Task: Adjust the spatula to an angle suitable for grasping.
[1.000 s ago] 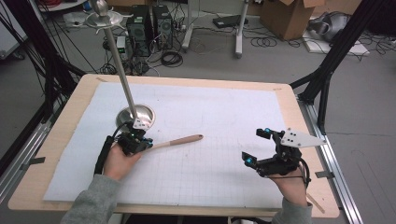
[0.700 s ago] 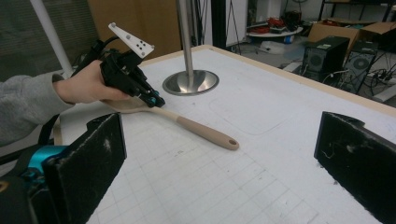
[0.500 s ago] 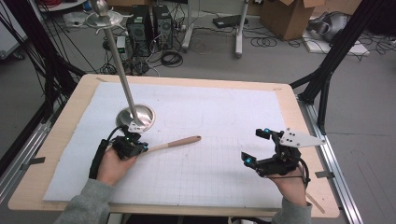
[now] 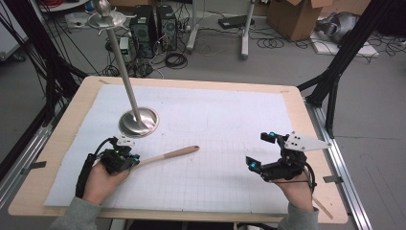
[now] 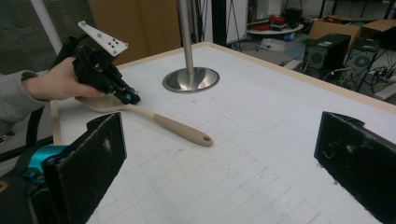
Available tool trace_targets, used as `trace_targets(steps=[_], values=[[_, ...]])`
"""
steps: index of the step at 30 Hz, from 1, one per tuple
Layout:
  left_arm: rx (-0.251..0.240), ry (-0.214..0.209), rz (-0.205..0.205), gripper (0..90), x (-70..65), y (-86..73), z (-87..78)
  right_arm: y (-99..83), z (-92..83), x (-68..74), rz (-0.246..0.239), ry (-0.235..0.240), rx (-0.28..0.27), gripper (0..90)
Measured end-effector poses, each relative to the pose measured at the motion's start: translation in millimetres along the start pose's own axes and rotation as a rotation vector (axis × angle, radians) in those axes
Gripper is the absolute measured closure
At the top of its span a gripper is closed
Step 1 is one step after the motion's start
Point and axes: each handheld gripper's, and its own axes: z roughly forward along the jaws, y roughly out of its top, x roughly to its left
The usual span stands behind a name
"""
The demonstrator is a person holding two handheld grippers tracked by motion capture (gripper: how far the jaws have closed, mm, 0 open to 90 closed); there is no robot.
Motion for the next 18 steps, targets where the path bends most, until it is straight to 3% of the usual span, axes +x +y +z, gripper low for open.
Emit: trace_targets(steps=[11, 18], values=[[0.011, 0.0, 0.003, 89.6, -12.4, -17.8, -15.1, 0.1, 1.0, 0.8, 0.002, 0.001, 0.006, 1.2], [0.007, -0.003, 0.018, 89.5, -21.9, -18.0, -18.2, 0.6, 4.0, 1.9, -0.004, 0.006, 0.012, 1.3]])
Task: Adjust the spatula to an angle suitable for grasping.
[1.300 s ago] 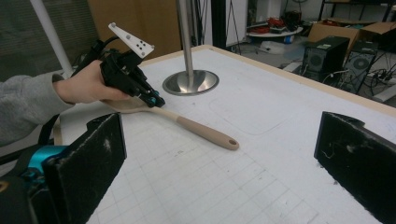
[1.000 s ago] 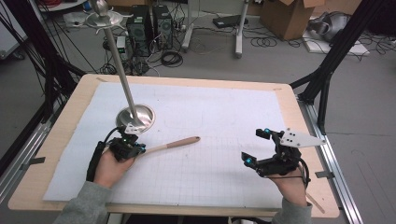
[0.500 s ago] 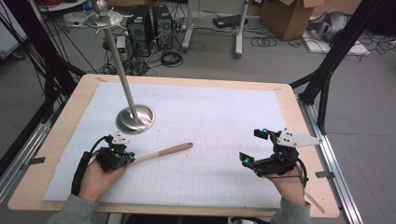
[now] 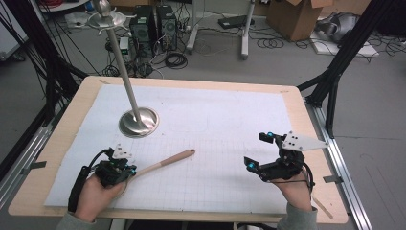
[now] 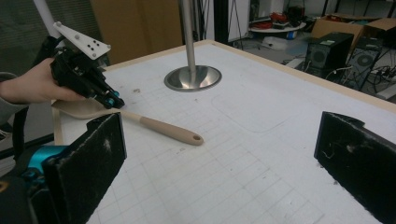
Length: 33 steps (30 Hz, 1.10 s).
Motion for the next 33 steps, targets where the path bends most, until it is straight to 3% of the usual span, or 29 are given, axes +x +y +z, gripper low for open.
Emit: trace_targets(steps=[6, 12, 14, 22, 26, 33], values=[[-0.116, -0.012, 0.005, 89.6, -5.4, 14.5, -12.3, 0.4, 1.1, -0.4, -0.003, 0.0, -0.003, 1.3], [-0.162, -0.047, 0.049, 89.6, -26.4, 33.3, -15.2, 0.8, -0.9, -0.2, 0.002, 0.001, -0.008, 1.3], [-0.163, -0.058, 0.074, 89.5, -34.9, 38.8, -12.5, 0.8, -0.9, -0.6, -0.003, 0.001, -0.012, 1.3], [-0.166, -0.104, 0.107, 89.5, -62.3, 53.9, 11.1, 0.9, -2.6, -0.9, 0.0, 0.001, -0.017, 1.2], [-0.162, -0.1, 0.125, 89.5, -71.6, 60.0, 22.1, 0.9, -3.4, -1.0, 0.001, 0.003, -0.018, 1.2], [-0.167, -0.107, 0.118, 89.5, -80.8, 66.1, 39.1, 0.8, -4.8, -1.4, -0.001, 0.003, -0.024, 1.3]])
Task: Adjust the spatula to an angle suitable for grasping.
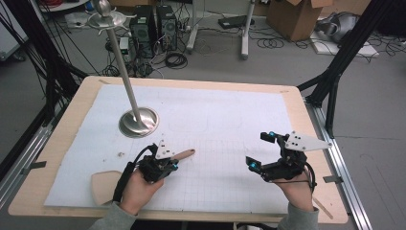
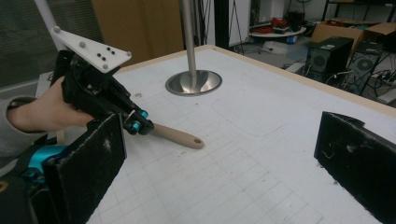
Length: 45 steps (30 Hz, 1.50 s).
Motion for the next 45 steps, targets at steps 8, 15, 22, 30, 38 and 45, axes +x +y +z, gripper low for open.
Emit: trace_targets(steps=[8, 15, 22, 30, 38, 45], values=[[0.013, -0.002, -0.013, 89.6, -0.3, 0.8, 19.1, -0.1, -1.8, -0.4, 0.004, -0.001, -0.003, 1.3], [0.032, 0.008, -0.017, 89.5, 2.5, 0.5, 29.9, -0.2, -2.1, -0.4, 0.005, 0.0, -0.005, 1.3], [0.009, 0.03, -0.039, 89.6, 10.2, 1.6, 33.3, -0.2, -0.9, 0.0, 0.001, 0.001, -0.001, 1.3], [0.015, 0.061, -0.076, 89.6, 21.6, 6.4, 38.2, -0.1, -0.5, 0.3, 0.005, 0.002, 0.001, 1.2], [0.031, 0.126, -0.123, 89.5, 37.7, 13.1, 44.5, -0.2, -0.1, -0.4, -0.001, 0.001, 0.0, 1.3], [0.014, 0.168, -0.15, 89.6, 45.2, 13.5, 48.1, 0.0, -1.9, -0.1, 0.004, 0.003, -0.006, 1.3]])
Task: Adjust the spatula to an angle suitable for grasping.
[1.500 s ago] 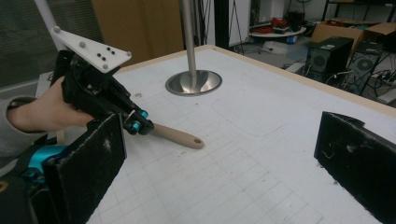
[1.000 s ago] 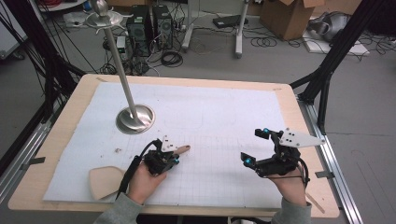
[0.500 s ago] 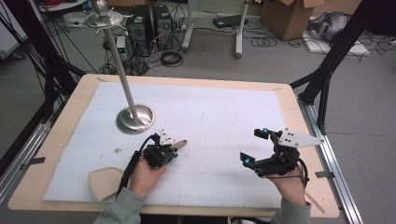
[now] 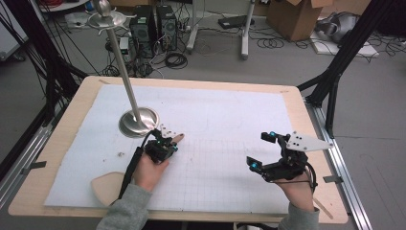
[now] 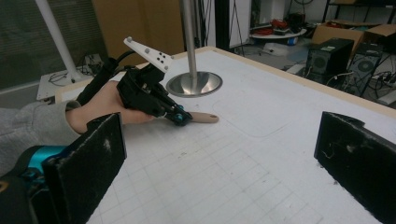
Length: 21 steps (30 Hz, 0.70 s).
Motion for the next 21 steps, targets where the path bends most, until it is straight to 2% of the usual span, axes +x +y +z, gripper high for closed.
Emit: trace_targets(steps=[4, 8, 14, 18, 21], values=[[-0.001, 0.006, 0.0, 89.5, 0.0, -0.2, -0.1, 0.0, 0.2, 0.6, -0.001, 0.002, 0.003, 1.3], [-0.018, -0.023, -0.003, 89.5, -3.8, -1.0, -8.6, 0.0, 0.2, 0.5, 0.0, 0.003, 0.004, 1.3], [-0.08, -0.053, 0.004, 89.5, -6.2, -4.1, -39.0, -0.4, -0.2, -0.7, 0.0, -0.003, 0.002, 1.2], [-0.119, -0.06, 0.009, 89.5, 1.1, -7.2, -60.8, -0.1, 0.8, 0.7, -0.001, -0.003, 0.008, 1.3], [-0.151, -0.062, -0.006, 89.5, 9.6, -10.5, -76.2, -0.4, 2.5, 0.9, -0.003, -0.003, 0.014, 1.3]])
